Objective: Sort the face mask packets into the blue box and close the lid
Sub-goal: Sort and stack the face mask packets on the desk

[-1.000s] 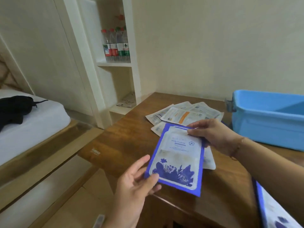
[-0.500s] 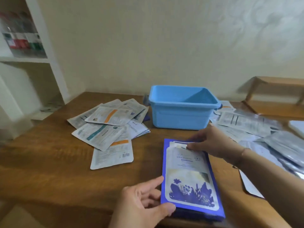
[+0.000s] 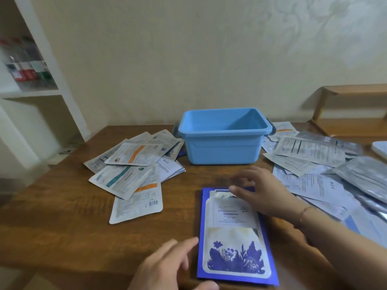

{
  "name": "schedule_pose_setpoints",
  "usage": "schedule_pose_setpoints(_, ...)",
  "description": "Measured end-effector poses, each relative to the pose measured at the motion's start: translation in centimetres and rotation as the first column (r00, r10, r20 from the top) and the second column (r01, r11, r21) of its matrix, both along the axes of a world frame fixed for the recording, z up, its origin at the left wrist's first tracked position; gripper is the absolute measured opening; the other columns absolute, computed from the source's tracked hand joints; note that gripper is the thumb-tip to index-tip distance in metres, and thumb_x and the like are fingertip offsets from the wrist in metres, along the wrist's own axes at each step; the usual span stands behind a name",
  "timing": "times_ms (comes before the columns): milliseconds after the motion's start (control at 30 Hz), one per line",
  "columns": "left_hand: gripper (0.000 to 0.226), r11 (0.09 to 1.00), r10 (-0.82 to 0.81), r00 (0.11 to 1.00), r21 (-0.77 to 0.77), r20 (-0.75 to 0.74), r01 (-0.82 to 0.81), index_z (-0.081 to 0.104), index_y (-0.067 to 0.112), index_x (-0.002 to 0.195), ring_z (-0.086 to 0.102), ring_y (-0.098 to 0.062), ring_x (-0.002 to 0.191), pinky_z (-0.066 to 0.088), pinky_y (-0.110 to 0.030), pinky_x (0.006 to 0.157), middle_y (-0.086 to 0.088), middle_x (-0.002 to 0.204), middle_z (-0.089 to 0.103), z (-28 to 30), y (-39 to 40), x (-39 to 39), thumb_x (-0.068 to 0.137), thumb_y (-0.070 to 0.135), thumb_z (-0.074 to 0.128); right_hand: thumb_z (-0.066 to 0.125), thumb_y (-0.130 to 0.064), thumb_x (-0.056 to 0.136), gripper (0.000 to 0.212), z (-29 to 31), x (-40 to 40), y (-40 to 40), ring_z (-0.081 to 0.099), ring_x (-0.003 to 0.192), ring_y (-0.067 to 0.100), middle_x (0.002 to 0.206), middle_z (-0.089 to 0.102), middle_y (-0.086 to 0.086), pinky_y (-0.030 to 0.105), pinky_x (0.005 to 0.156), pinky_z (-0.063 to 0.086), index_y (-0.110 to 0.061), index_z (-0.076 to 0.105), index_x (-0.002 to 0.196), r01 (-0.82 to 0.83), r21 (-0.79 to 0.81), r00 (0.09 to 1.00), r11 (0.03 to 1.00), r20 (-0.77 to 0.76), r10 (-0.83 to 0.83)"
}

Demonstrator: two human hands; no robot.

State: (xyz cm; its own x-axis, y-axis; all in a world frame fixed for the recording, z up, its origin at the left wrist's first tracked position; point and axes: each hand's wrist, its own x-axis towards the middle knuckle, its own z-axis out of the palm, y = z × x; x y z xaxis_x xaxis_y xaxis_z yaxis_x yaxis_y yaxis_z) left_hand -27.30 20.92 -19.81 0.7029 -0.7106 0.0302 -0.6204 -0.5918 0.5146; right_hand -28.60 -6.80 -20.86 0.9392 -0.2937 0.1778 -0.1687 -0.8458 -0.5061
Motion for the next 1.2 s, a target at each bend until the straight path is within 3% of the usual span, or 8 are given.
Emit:
schedule_pose_setpoints(100,0.064,0.989,-0.146,0.940,0.071,0.309,0.130,0.050,0.058,0.120,0.050,0.015,0.096,0.038,0.000,0.082,0.041,0.107,0.046,-2.3,0.0,0.4,0.073,0.094,0.024,0.038,-0.083,0.075,0.071,0.2,-0.8,1.5,0.043,0.121,0.004,0.130,0.048,-0.023,0.033,0.104,0.040,-0.039,0.057,0.127,-0.175,-0.046,0.981,0.984,-0.089,0.170)
schedule_pose_setpoints(200,0.035,0.981,-0.174,0.915,-0.014,0.363,0.192,0.072,0.044,0.096,0.061,0.004,0.075,0.052,-0.010,0.062,0.029,0.098,0.062,-4.3,-0.1,0.9,0.082,0.066,0.049,0.033,-0.091,0.070,0.078,-0.5,-1.1,2.0,0.032,0.129,0.003,0.141,0.038,-0.025,0.038,0.110,0.032,-0.046,0.048,0.132,-0.247,-0.156,0.958,0.956,-0.186,0.217)
schedule_pose_setpoints(367,0.027,0.975,-0.173,0.910,-0.065,0.378,0.212,0.072,0.046,0.090,0.058,0.005,0.075,0.049,-0.009,0.063,0.031,0.096,0.061,-5.0,-0.8,1.0,0.082,0.060,0.050,0.033,-0.094,0.067,0.079,-1.2,-1.4,1.3,0.030,0.126,-0.001,0.136,0.039,-0.028,0.037,0.109,0.030,-0.048,0.049,0.128,-0.239,-0.154,0.964,0.959,-0.159,0.214)
schedule_pose_setpoints(533,0.033,0.981,-0.185,0.954,-0.009,0.236,0.192,0.065,0.049,0.095,0.049,0.012,0.082,0.048,-0.006,0.066,0.032,0.097,0.054,-5.0,-1.2,0.9,0.079,0.073,0.050,0.034,-0.094,0.068,0.077,-1.1,-1.4,0.9,0.027,0.127,-0.003,0.137,0.036,-0.029,0.036,0.109,0.029,-0.049,0.048,0.129,-0.237,-0.154,0.962,0.959,-0.172,0.210)
schedule_pose_setpoints(600,0.043,0.980,-0.198,0.962,0.027,0.189,0.196,0.061,0.051,0.113,0.049,0.013,0.099,0.049,-0.013,0.085,0.034,0.112,0.050,-3.2,-1.2,1.6,0.080,0.076,0.049,0.031,-0.094,0.069,0.077,-1.0,-1.5,0.9,0.024,0.128,-0.007,0.136,0.034,-0.032,0.032,0.110,0.028,-0.050,0.046,0.130,-0.232,-0.151,0.965,0.961,-0.162,0.208)
schedule_pose_setpoints(767,0.068,0.985,0.059,0.974,0.147,0.220,-0.093,0.026,0.052,0.147,-0.002,-0.005,0.148,0.011,-0.041,0.121,0.028,0.158,0.003,0.2,-2.1,9.5,0.085,0.076,0.042,0.019,-0.091,0.074,0.073,-0.1,-0.7,1.8,0.018,0.131,-0.011,0.134,0.030,-0.040,0.027,0.112,0.025,-0.052,0.046,0.130,-0.188,-0.161,0.981,0.969,-0.069,0.179)
schedule_pose_setpoints(1000,0.072,0.850,0.105,0.980,0.496,0.170,-0.177,-0.005,0.062,0.145,-0.024,-0.027,0.148,-0.009,-0.067,0.114,0.015,0.161,-0.023,-1.2,-0.2,19.2,0.084,0.082,0.029,0.037,-0.077,0.081,0.066,2.8,5.2,6.6,0.022,0.133,-0.008,0.144,0.030,-0.030,0.014,0.109,0.026,-0.045,0.044,0.138,-0.337,-0.117,0.934,0.934,-0.166,0.316)
schedule_pose_setpoints(1200,0.075,0.809,0.152,0.982,0.556,0.115,-0.191,-0.010,0.069,0.139,-0.027,-0.021,0.147,-0.010,-0.064,0.114,0.022,0.157,-0.026,-1.3,7.0,19.1,0.075,0.089,0.022,0.053,-0.061,0.088,0.064,2.9,12.6,10.3,0.021,0.145,0.012,0.158,0.021,-0.014,0.034,0.116,0.028,-0.042,0.033,0.146,-0.368,-0.108,0.893,0.924,-0.318,0.318)
